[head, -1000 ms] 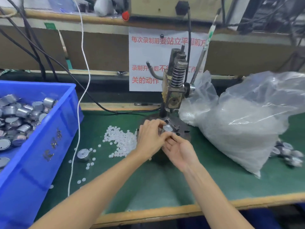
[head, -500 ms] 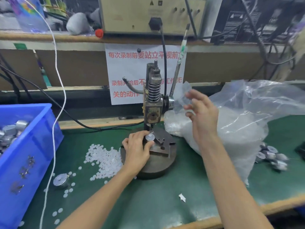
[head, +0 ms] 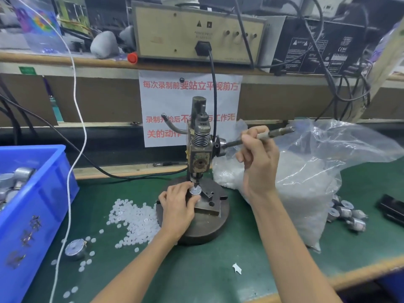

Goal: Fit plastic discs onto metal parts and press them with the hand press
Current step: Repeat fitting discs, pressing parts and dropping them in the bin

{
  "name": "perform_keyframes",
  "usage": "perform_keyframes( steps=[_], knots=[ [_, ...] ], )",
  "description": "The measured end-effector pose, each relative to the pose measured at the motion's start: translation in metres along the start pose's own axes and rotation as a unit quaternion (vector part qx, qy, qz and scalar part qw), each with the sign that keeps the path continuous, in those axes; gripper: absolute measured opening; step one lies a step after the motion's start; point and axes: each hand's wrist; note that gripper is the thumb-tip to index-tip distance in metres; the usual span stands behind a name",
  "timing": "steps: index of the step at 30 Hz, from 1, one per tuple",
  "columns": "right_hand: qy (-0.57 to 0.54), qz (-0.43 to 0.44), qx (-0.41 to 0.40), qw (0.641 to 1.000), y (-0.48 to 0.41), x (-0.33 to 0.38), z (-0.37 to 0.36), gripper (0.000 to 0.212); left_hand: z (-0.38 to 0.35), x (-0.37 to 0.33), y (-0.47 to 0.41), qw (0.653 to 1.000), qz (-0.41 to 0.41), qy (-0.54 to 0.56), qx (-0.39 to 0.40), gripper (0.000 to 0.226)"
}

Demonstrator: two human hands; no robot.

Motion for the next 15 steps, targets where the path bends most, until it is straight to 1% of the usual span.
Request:
perform_keyframes(
  steps=[1, 5, 6, 7, 8, 10, 11, 12, 13, 15],
  knots=[
    [-0.002, 0.003, -0.003, 1.0, 0.001, 0.0, -0.002, 0.026, 0.0, 0.0, 0.0, 1.0, 0.0, -0.002, 0.0, 0.029],
    [0.038, 0.017, -0.068, 0.997, -0.015, -0.002, -0.014, 0.027, 0.0, 0.0, -0.001, 1.0, 0.001, 0.001, -0.001, 0.031],
    [0.047, 0.014, -0.078, 0.996, -0.024, -0.005, -0.017, 0.022, 0.0, 0.0, -0.001, 1.0, 0.0, 0.003, -0.002, 0.031],
    [0.048, 0.0, -0.079, 0.996, -0.034, -0.006, -0.02, 0.012, 0.0, 0.0, -0.001, 1.0, -0.001, 0.003, -0.003, 0.03],
    [0.041, -0.025, -0.076, 0.996, -0.044, -0.006, -0.025, 0.007, 0.0, 0.0, -0.001, 1.0, -0.002, 0.004, -0.003, 0.03],
    [0.024, -0.093, -0.053, 0.994, -0.058, -0.01, -0.032, 0.036, 0.0, -0.001, 0.0, 1.0, 0.006, 0.008, 0.0, 0.031],
    [0.024, -0.116, -0.038, 0.992, -0.058, -0.015, -0.031, 0.044, 0.001, -0.001, 0.0, 1.0, 0.01, 0.01, 0.004, 0.034],
    [0.037, -0.128, -0.027, 0.991, -0.051, -0.021, -0.027, 0.047, 0.001, 0.0, 0.0, 1.0, 0.012, 0.013, 0.008, 0.037],
    [0.062, -0.127, -0.022, 0.99, -0.039, -0.027, -0.02, 0.045, 0.0, 0.001, 0.0, 1.0, 0.011, 0.016, 0.012, 0.04],
    [0.121, -0.116, -0.063, 0.984, -0.008, -0.041, 0.004, 0.034, 0.0, 0.003, 0.0, 1.0, 0.003, 0.017, 0.01, 0.04]
  ],
)
Point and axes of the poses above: each hand's wrist, its own y-axis away from the middle knuckle, its own z-axis out of the back of the hand, x = y × z, and after that the axes turned 9 degrees about z, right-handed
